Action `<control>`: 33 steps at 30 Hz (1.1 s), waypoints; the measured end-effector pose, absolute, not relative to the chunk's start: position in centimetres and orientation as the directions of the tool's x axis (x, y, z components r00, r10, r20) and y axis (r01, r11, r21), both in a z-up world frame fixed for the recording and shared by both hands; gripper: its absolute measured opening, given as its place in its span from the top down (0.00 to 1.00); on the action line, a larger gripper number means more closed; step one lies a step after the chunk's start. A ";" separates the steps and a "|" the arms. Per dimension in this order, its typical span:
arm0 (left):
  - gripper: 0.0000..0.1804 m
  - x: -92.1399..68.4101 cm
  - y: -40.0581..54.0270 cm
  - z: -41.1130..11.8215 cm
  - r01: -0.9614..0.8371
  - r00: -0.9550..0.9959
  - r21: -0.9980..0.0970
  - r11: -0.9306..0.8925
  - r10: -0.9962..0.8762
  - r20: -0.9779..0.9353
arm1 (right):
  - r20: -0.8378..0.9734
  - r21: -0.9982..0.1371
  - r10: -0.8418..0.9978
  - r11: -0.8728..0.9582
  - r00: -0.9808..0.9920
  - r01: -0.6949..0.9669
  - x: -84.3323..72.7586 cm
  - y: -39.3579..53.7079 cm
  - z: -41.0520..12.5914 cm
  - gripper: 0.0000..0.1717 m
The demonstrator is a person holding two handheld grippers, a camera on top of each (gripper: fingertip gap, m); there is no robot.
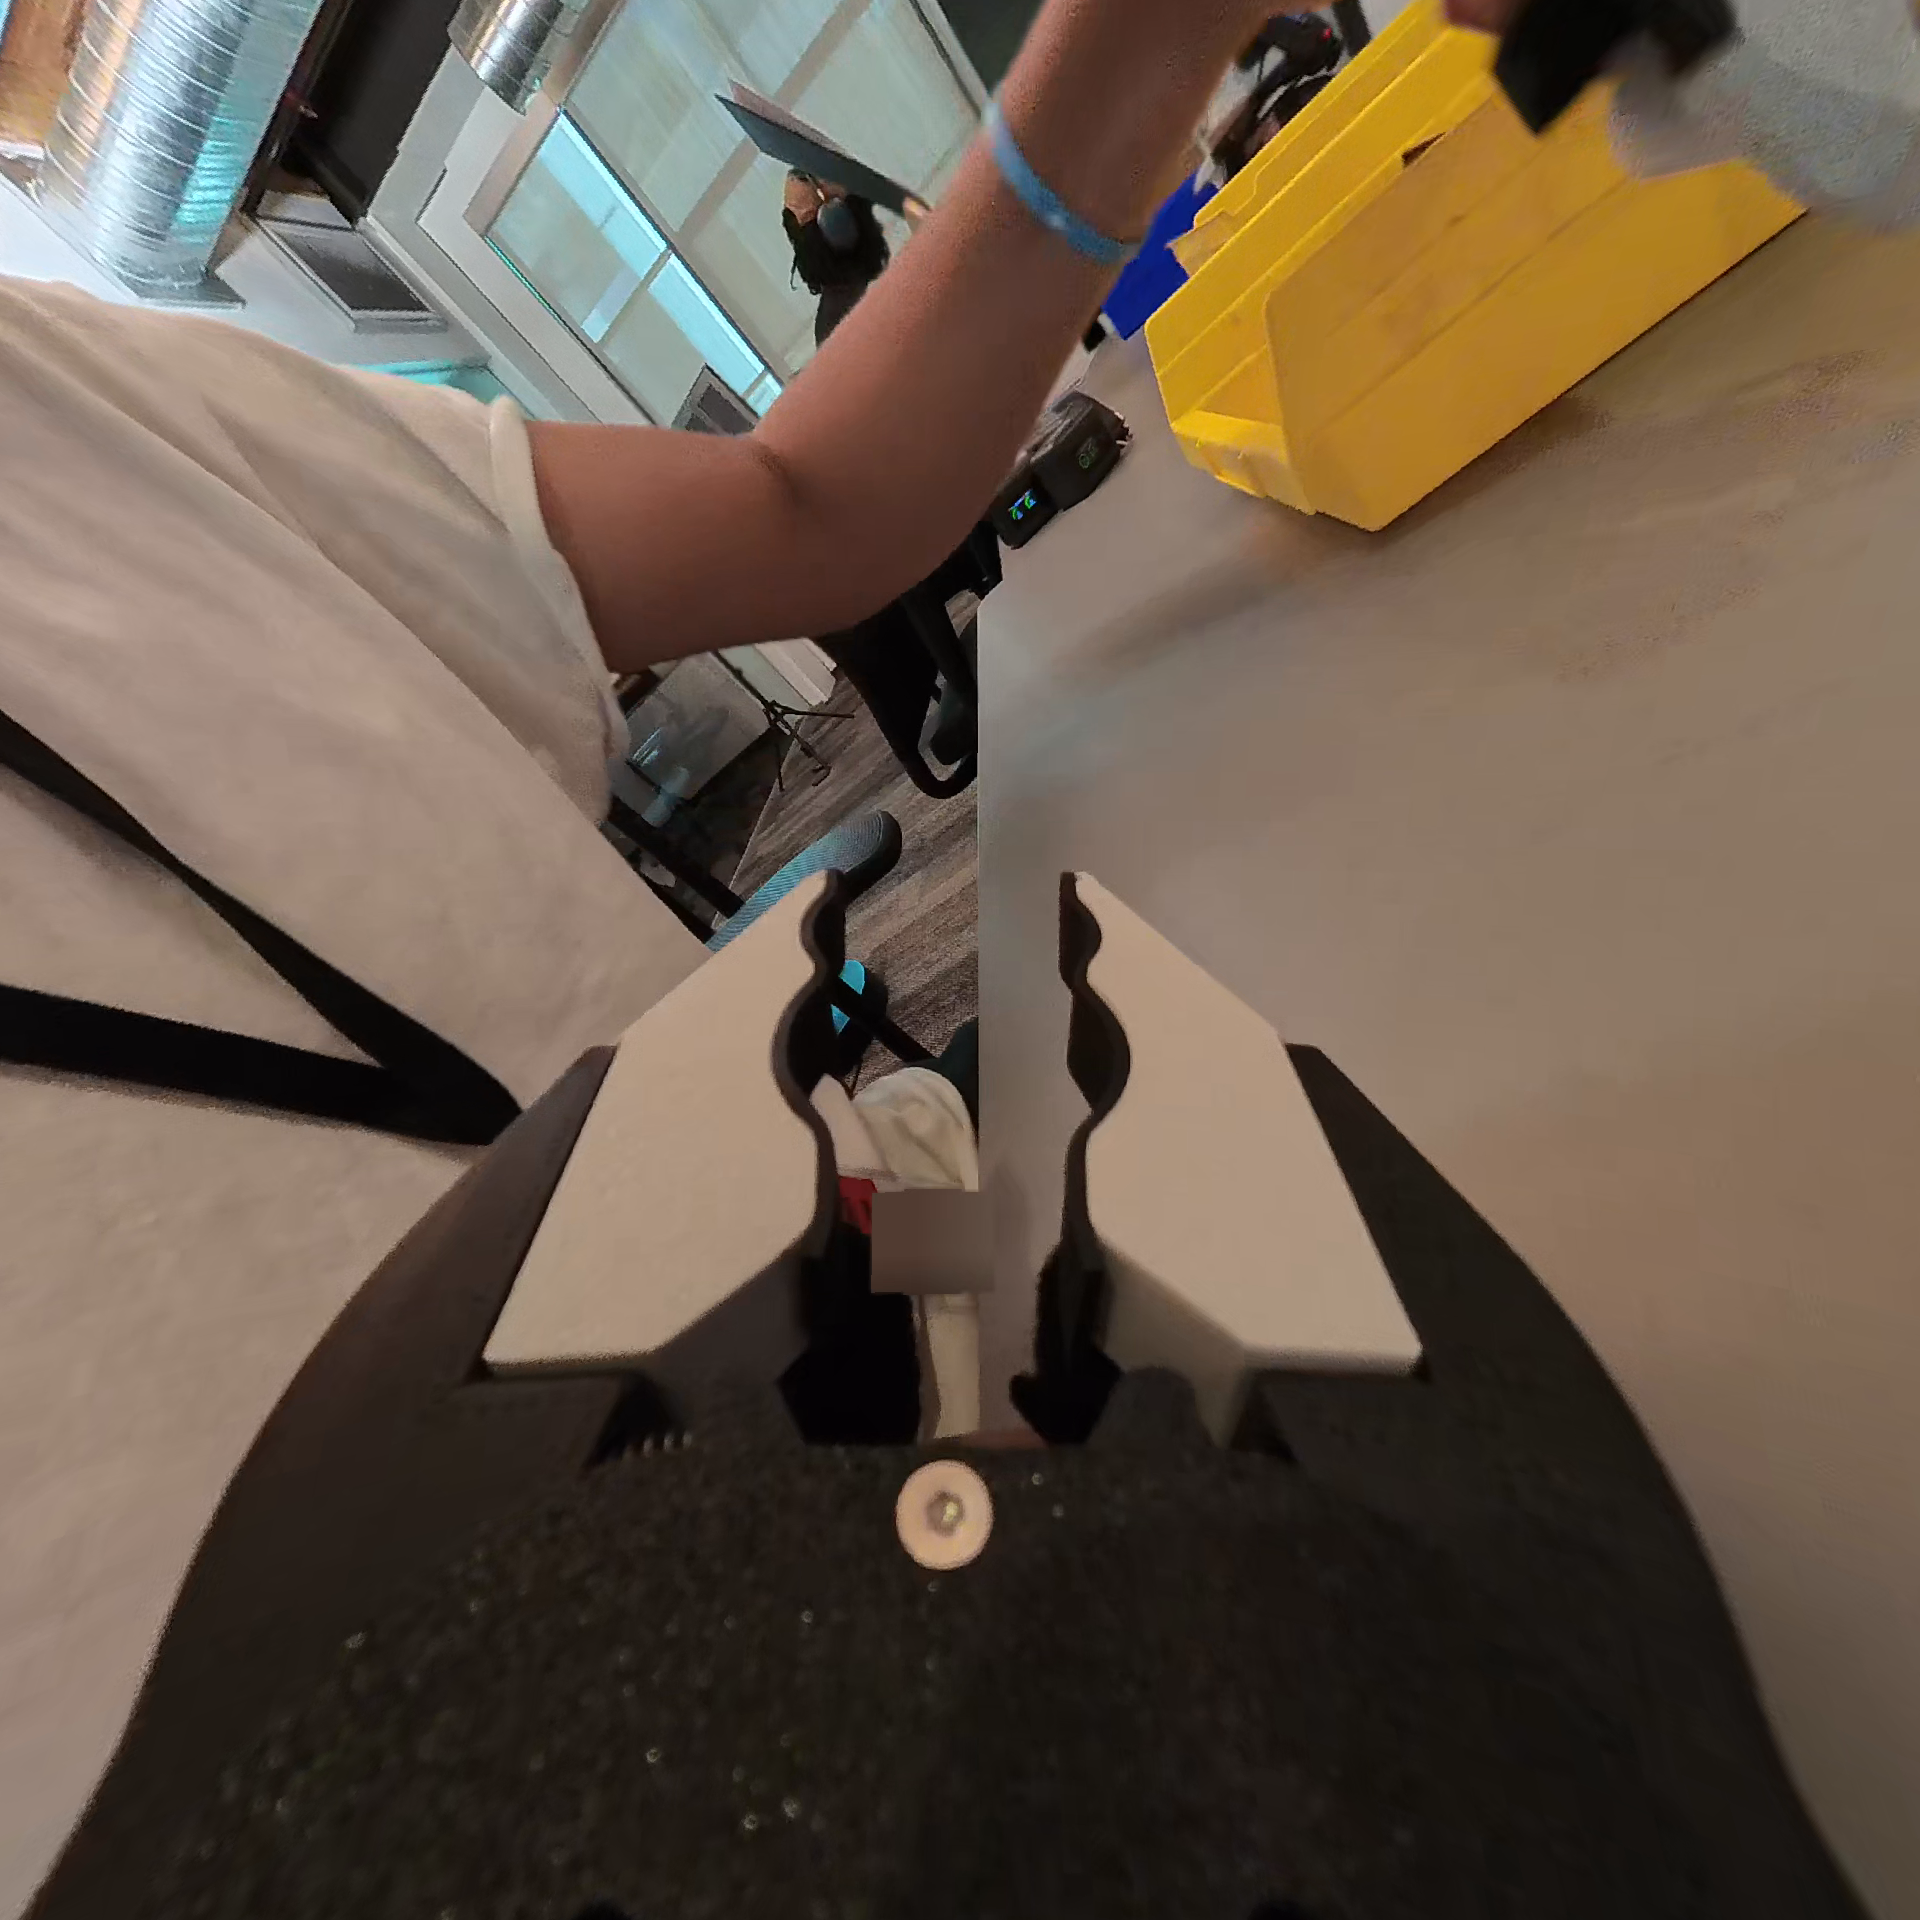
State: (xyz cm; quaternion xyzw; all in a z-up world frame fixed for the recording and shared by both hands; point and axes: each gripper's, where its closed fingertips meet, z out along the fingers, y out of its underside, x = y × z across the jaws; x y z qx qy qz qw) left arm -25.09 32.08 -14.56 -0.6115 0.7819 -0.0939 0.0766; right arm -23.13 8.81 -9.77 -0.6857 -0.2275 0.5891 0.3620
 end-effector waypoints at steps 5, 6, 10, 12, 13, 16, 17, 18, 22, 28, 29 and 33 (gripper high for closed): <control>0.90 -22.1 31.9 -18.6 -0.934 -0.326 -0.172 0.313 -0.944 0.053 | -0.619 -0.781 0.749 -0.620 0.236 -0.082 -23.2 8.6 -10.5 0.76; 0.90 -21.9 31.8 -18.9 -0.932 -0.336 -0.163 0.324 -0.940 0.056 | -0.621 -0.779 0.747 -0.622 0.238 -0.079 -23.1 8.5 -10.6 0.76; 0.90 -21.7 31.2 -19.9 -0.926 -0.362 -0.139 0.352 -0.931 0.056 | -0.624 -0.777 0.745 -0.625 0.236 -0.082 -22.8 8.4 -10.6 0.76; 0.90 -21.6 30.8 -19.9 -0.923 -0.366 -0.147 0.355 -0.929 0.056 | -0.626 -0.775 0.744 -0.626 0.234 -0.086 -22.7 8.4 -10.6 0.76; 0.90 -21.6 30.7 -19.9 -0.922 -0.368 -0.149 0.358 -0.928 0.052 | -0.628 -0.774 0.742 -0.627 0.233 -0.088 -22.7 8.4 -10.5 0.76; 0.86 -21.9 31.1 -19.5 -0.927 -0.346 -0.155 0.341 -0.938 0.000 | -0.632 -0.771 0.741 -0.631 0.226 -0.088 -22.6 8.3 -10.5 0.76; 0.83 -22.1 31.4 -18.8 -0.930 -0.329 -0.169 0.327 -0.944 -0.016 | -0.633 -0.770 0.741 -0.632 0.224 -0.087 -22.7 8.3 -10.5 0.76; 0.83 -22.5 31.8 -17.8 -0.931 -0.309 -0.194 0.308 -0.951 -0.027 | -0.634 -0.770 0.741 -0.633 0.223 -0.086 -22.7 8.3 -10.5 0.76; 0.83 -25.9 36.1 -10.8 -0.915 -0.114 -0.381 0.131 -0.991 -0.067 | -0.632 -0.770 0.742 -0.634 0.222 -0.075 -22.7 8.1 -10.7 0.76; 0.83 -42.4 49.6 -9.5 -0.927 0.371 -0.165 -0.336 -0.885 -0.282 | -0.634 -0.767 0.742 -0.639 0.218 -0.058 -23.1 8.1 -11.0 0.76; 0.83 -44.9 50.9 -10.5 -0.906 0.421 -0.099 -0.412 -0.850 -0.317 | -0.635 -0.766 0.742 -0.640 0.214 -0.055 -23.3 8.1 -11.0 0.76; 0.81 -48.9 53.4 -14.7 -0.792 0.590 -0.040 -0.609 -0.746 -0.308 | -0.636 -0.765 0.745 -0.642 0.203 -0.041 -23.9 8.1 -11.0 0.76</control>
